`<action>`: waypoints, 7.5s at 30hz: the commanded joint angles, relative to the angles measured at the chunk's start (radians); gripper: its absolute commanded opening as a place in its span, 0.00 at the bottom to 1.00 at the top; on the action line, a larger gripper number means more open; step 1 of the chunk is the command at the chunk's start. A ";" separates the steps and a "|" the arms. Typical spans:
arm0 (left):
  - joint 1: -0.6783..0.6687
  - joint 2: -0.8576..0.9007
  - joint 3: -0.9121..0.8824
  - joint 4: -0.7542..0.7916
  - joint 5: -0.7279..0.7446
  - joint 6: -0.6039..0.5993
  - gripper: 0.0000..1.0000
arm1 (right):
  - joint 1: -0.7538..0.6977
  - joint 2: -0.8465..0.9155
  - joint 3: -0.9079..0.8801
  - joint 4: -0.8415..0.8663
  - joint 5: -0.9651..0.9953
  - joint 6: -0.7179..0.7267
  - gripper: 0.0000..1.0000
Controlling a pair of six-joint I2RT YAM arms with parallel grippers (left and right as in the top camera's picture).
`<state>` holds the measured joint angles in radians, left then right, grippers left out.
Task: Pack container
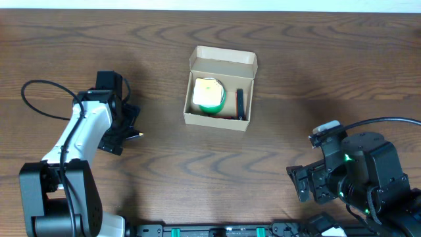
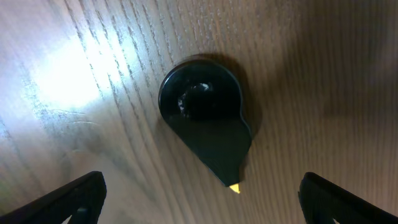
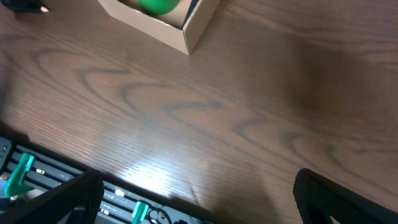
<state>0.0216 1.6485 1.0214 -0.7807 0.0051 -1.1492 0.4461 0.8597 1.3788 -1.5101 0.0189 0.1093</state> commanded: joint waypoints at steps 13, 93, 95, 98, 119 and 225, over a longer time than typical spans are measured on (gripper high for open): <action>0.057 0.065 -0.064 0.107 0.022 -0.093 0.91 | -0.007 0.000 0.001 -0.001 0.009 -0.013 0.99; -0.697 0.233 0.555 0.085 0.142 0.785 0.06 | -0.007 0.000 0.001 -0.002 0.008 -0.013 0.99; -0.697 0.243 0.555 0.109 0.143 0.742 0.06 | -0.007 0.000 0.001 -0.002 0.008 -0.013 0.99; -0.697 0.250 0.555 0.135 0.142 0.686 0.06 | -0.007 0.000 0.001 -0.002 0.008 -0.013 0.99; -0.696 0.288 0.561 0.171 0.094 0.602 0.68 | -0.007 0.000 0.001 -0.002 0.007 -0.013 0.99; -0.111 0.667 0.775 0.417 1.103 0.611 0.06 | -0.399 1.208 -0.292 2.090 -0.949 0.748 0.01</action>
<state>-0.0978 2.3211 1.7939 -0.3798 0.9844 -0.5320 0.0540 2.0602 1.0679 0.5587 -0.8196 0.8795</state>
